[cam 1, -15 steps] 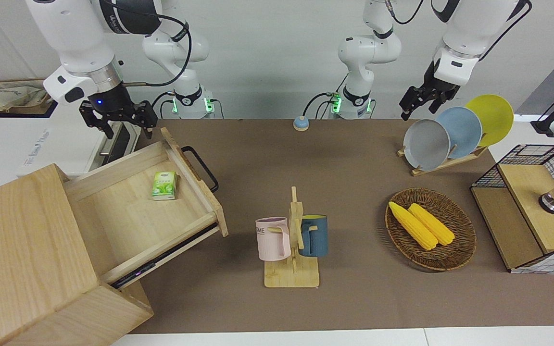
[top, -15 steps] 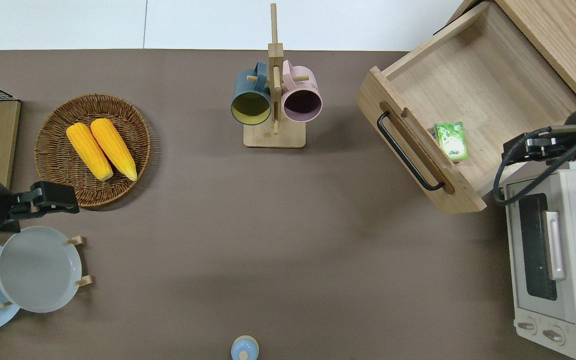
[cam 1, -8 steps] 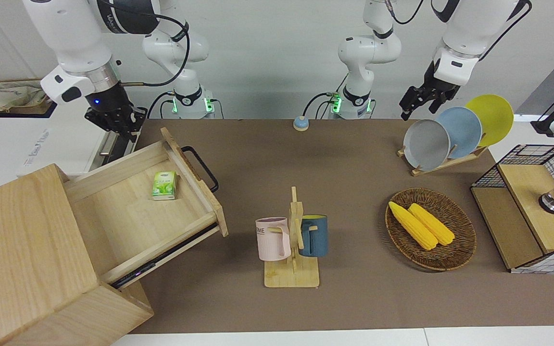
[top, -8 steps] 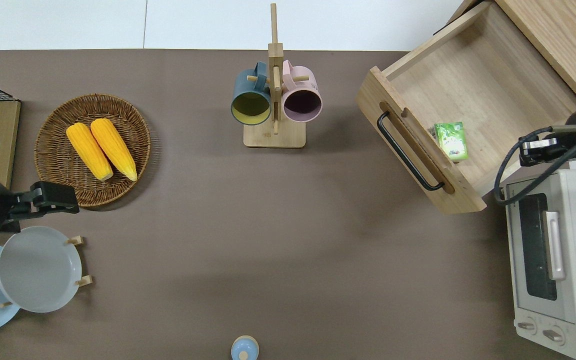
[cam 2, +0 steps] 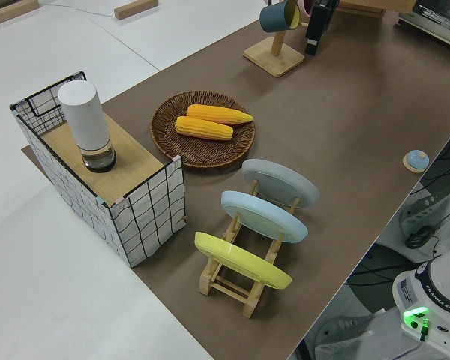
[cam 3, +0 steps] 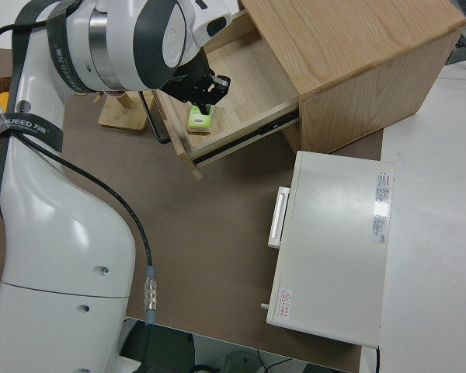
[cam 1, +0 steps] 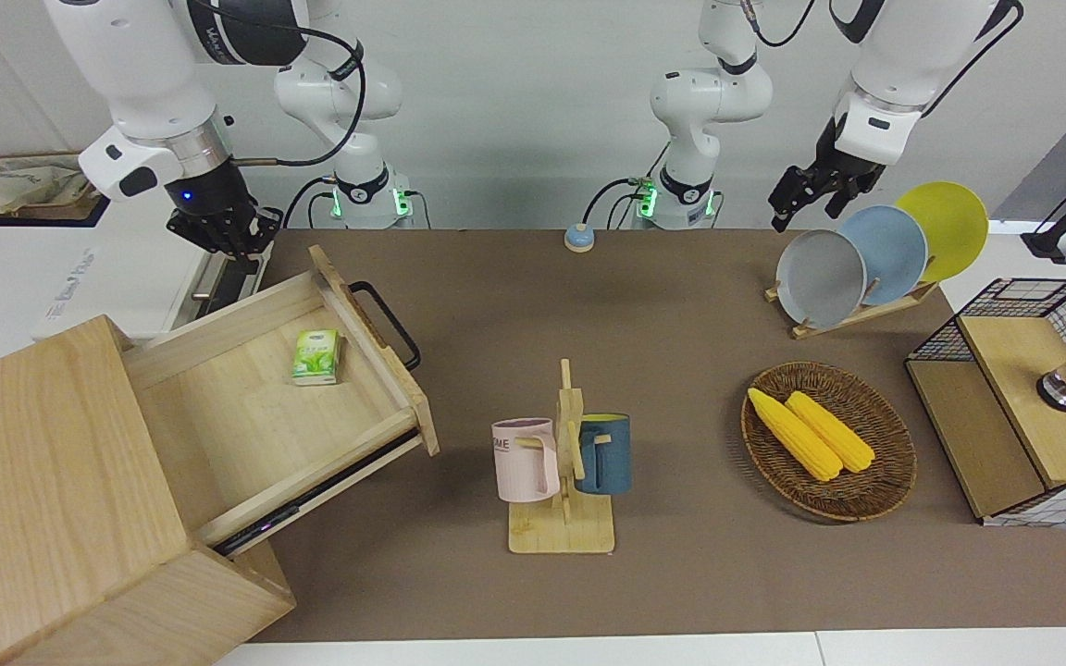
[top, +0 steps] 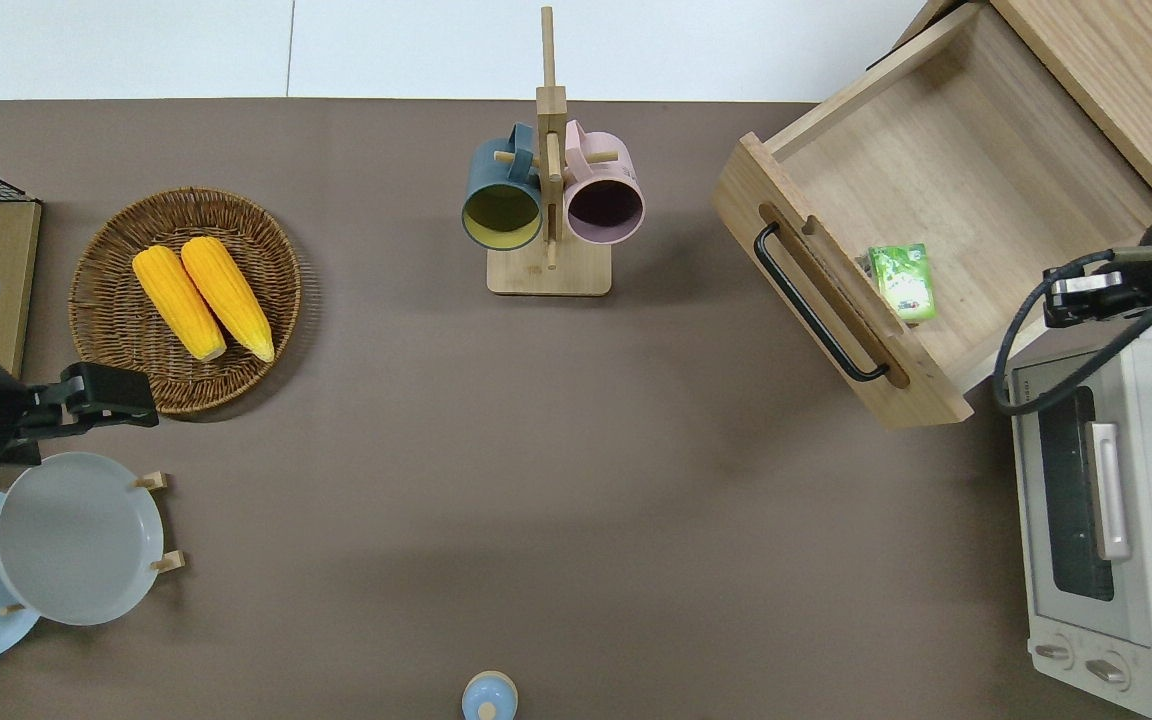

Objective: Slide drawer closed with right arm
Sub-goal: 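Move the right gripper toward the open wooden drawer's front edge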

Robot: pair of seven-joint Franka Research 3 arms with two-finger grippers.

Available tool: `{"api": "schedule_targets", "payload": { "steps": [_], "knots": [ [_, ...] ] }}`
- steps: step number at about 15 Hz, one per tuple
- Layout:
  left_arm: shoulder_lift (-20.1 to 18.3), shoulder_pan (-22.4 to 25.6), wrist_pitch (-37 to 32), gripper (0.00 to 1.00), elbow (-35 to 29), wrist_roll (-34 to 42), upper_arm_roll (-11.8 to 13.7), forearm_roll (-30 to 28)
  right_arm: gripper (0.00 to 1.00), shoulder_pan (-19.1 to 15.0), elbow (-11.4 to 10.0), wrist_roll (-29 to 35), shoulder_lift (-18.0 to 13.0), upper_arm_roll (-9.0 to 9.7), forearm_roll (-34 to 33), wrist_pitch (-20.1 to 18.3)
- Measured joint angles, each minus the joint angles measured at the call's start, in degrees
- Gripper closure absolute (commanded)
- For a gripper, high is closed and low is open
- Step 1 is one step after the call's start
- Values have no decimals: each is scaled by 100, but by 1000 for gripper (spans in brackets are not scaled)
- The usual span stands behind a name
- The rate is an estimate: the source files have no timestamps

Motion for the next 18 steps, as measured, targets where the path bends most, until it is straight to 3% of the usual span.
{"api": "schedule_targets", "payload": {
  "steps": [4, 13, 18],
  "knots": [
    [0, 0, 0, 7, 0, 0, 0, 0, 1000, 213, 284, 456, -43, 5, 0, -225],
    [0, 0, 0, 7, 0, 0, 0, 0, 1000, 1179, 403, 2186, -60, 40, 0, -204],
    [0, 0, 0, 7, 0, 0, 0, 0, 1000, 1626, 397, 3463, 197, 49, 0, 180]
  ]
}}
